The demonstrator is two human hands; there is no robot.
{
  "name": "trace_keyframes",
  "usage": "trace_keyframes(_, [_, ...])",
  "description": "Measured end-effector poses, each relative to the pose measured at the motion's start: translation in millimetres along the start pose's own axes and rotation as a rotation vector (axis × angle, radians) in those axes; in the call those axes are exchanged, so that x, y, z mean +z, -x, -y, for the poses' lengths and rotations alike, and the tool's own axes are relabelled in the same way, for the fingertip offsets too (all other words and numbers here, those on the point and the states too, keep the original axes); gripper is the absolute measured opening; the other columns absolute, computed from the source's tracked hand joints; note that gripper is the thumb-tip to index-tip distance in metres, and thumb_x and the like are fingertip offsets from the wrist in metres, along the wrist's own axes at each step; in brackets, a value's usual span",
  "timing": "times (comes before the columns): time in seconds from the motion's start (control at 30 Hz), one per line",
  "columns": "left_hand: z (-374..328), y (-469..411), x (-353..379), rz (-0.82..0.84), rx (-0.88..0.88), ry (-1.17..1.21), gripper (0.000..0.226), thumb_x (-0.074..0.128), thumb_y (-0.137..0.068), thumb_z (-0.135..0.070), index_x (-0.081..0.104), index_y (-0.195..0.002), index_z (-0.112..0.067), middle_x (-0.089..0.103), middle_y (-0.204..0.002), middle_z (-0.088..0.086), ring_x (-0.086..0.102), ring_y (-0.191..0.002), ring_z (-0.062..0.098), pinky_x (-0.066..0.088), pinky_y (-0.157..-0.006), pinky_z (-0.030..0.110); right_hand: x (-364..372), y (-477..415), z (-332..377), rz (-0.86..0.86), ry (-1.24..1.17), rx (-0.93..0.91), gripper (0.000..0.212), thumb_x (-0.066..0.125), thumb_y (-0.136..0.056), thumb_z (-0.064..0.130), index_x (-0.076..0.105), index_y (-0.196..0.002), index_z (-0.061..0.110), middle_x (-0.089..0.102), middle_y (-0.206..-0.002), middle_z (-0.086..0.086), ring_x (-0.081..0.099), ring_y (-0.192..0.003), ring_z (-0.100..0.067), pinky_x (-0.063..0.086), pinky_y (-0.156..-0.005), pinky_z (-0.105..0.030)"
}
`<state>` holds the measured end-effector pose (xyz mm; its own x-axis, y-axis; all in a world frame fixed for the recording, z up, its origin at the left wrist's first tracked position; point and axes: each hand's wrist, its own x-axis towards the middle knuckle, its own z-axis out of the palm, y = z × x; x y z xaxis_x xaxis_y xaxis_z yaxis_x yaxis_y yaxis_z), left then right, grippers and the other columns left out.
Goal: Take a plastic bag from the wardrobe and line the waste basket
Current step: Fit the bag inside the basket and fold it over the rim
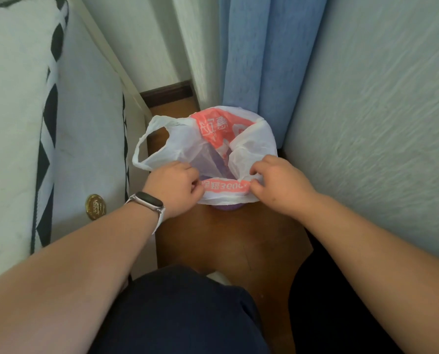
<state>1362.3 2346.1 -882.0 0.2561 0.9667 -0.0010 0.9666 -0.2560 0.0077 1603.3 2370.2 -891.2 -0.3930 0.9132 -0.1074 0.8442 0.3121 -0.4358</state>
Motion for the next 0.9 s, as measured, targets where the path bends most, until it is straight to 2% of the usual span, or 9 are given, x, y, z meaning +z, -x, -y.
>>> trace_keyframes(0.13, [-1.4, -28.4, 7.1, 0.043, -0.184, 0.147, 0.030, 0.051, -0.092, -0.034, 0.058, -0.117, -0.019, 0.056, -0.119, 0.001, 0.050, -0.109, 0.020, 0.045, -0.089, 0.035, 5.2, -24.6, -1.7, -0.088, 0.088, 0.014, 0.046, 0.053, -0.089, 0.033, 0.050, -0.132, 0.018, 0.045, -0.134, -0.006, 0.045, -0.119, -0.028, 0.047, -0.095, -0.044])
trace_keyframes(0.3, [10.6, -34.8, 30.5, 0.065, -0.355, 0.157, 0.053, 0.053, -0.090, -0.032, 0.039, -0.140, -0.019, 0.033, -0.152, 0.005, 0.031, -0.139, 0.025, 0.030, -0.112, 0.043, 19.0, -51.5, -13.8, -0.053, 0.122, 0.049, 0.057, 0.054, -0.089, 0.038, 0.040, -0.141, 0.020, 0.024, -0.154, -0.011, 0.023, -0.140, -0.030, 0.030, -0.111, -0.041])
trace_keyframes(0.43, [20.9, -31.5, 44.6, 0.054, -0.494, 0.329, 0.066, 0.053, -0.089, -0.031, 0.027, -0.149, -0.021, 0.015, -0.161, -0.002, 0.018, -0.147, 0.021, 0.023, -0.119, 0.044, 30.1, -56.3, -29.3, 0.013, 0.049, 0.084, 0.063, 0.051, -0.091, 0.040, 0.030, -0.148, 0.021, 0.010, -0.161, -0.009, 0.003, -0.148, -0.026, 0.015, -0.120, -0.040])
trace_keyframes(0.5, [20.7, -30.2, 48.3, 0.037, -0.527, 0.457, 0.066, 0.055, -0.089, -0.027, 0.027, -0.149, -0.023, 0.008, -0.161, -0.010, 0.032, -0.141, 0.022, 0.033, -0.114, 0.042, 32.5, -57.8, -33.8, 0.004, 0.028, 0.088, 0.064, 0.050, -0.092, 0.041, 0.028, -0.149, 0.022, 0.007, -0.162, -0.007, -0.002, -0.149, -0.024, 0.012, -0.121, -0.041])
trace_keyframes(0.57, [20.1, -28.8, 49.1, 0.025, -0.543, 0.567, 0.064, 0.057, -0.088, -0.024, 0.030, -0.146, -0.025, 0.003, -0.158, -0.022, 0.060, -0.109, 0.016, 0.047, -0.096, 0.036, 33.9, -58.8, -35.6, 0.009, 0.018, 0.095, 0.063, 0.048, -0.093, 0.042, 0.027, -0.149, 0.022, 0.006, -0.162, -0.005, -0.007, -0.149, -0.022, 0.008, -0.121, -0.039])
trace_keyframes(0.67, [19.8, -29.4, 48.6, 0.042, -0.559, 0.579, 0.058, 0.058, -0.088, -0.024, 0.035, -0.142, -0.027, 0.002, -0.155, -0.026, 0.061, -0.081, 0.009, 0.046, -0.079, 0.030, 34.1, -58.0, -37.5, 0.022, 0.020, 0.095, 0.062, 0.045, -0.092, 0.046, 0.030, -0.148, 0.022, 0.008, -0.162, -0.004, -0.008, -0.149, -0.022, 0.009, -0.122, -0.041])
trace_keyframes(0.73, [18.2, -31.2, 45.8, 0.040, -0.551, 0.500, 0.055, 0.056, -0.088, -0.029, 0.038, -0.139, -0.027, 0.006, -0.158, -0.019, 0.061, -0.101, 0.017, 0.050, -0.086, 0.036, 29.7, -56.1, -37.9, 0.027, 0.022, 0.073, 0.064, 0.041, -0.089, 0.052, 0.034, -0.146, 0.023, 0.013, -0.161, -0.004, -0.003, -0.149, -0.024, 0.011, -0.122, -0.043])
trace_keyframes(0.8, [16.5, -33.0, 42.9, 0.032, -0.540, 0.369, 0.052, 0.053, -0.088, -0.033, 0.041, -0.138, -0.025, 0.014, -0.160, -0.007, 0.043, -0.131, 0.026, 0.041, -0.104, 0.045, 21.1, -53.6, -38.6, 0.054, -0.002, 0.045, 0.060, 0.045, -0.090, 0.050, 0.040, -0.143, 0.024, 0.018, -0.160, -0.002, 0.001, -0.149, -0.023, 0.011, -0.121, -0.041])
trace_keyframes(0.9, [10.9, -34.0, 36.0, -0.003, -0.471, 0.211, 0.047, 0.051, -0.089, -0.038, 0.049, -0.133, -0.021, 0.029, -0.155, 0.004, 0.028, -0.141, 0.027, 0.028, -0.112, 0.048, 5.2, -47.5, -42.1, 0.105, -0.025, -0.009, 0.059, 0.050, -0.082, 0.045, 0.050, -0.138, 0.026, 0.023, -0.159, 0.000, 0.006, -0.149, -0.022, 0.011, -0.121, -0.037])
